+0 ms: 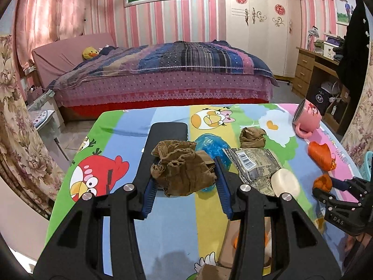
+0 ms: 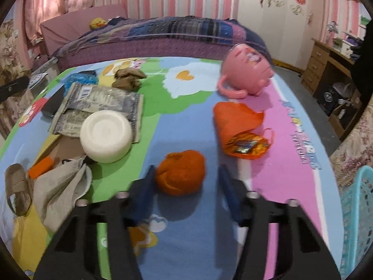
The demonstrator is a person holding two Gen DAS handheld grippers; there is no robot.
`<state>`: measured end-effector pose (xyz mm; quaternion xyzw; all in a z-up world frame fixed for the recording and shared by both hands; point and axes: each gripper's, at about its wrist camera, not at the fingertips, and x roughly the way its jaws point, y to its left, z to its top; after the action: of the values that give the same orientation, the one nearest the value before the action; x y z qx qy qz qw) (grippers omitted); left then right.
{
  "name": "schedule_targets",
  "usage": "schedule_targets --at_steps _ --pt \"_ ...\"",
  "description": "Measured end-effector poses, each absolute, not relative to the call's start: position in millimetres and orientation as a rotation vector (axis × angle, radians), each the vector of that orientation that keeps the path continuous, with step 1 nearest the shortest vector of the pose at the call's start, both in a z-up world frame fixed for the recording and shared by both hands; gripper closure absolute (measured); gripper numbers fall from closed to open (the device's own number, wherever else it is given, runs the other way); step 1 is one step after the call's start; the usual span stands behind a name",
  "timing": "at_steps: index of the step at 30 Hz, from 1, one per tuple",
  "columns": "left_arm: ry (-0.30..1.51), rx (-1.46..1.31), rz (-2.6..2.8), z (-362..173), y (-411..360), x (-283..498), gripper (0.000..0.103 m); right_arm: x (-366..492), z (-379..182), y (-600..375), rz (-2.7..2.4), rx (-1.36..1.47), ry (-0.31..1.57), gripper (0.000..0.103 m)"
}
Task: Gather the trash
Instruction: 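Grasp the crumpled brown paper with the left gripper while the right gripper grasps an orange peel, then carry the brown paper and orange peel to the blue basket and release both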
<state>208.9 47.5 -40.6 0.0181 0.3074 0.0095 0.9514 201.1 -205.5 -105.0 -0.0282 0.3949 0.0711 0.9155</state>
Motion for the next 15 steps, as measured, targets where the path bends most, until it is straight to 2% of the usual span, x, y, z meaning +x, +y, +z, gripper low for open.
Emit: schedule_targets --at_steps 2,4,15 --pt "0.624 0.035 0.020 -40 47 209 0.059 197 -102 -205 0.147 -0.057 0.789 0.072" --pt "0.621 0.035 0.021 -40 47 209 0.059 195 -99 -206 0.147 -0.049 0.769 0.075" --pt "0.552 0.064 -0.026 -16 10 181 0.059 145 -30 -252 0.089 -0.017 0.578 0.076"
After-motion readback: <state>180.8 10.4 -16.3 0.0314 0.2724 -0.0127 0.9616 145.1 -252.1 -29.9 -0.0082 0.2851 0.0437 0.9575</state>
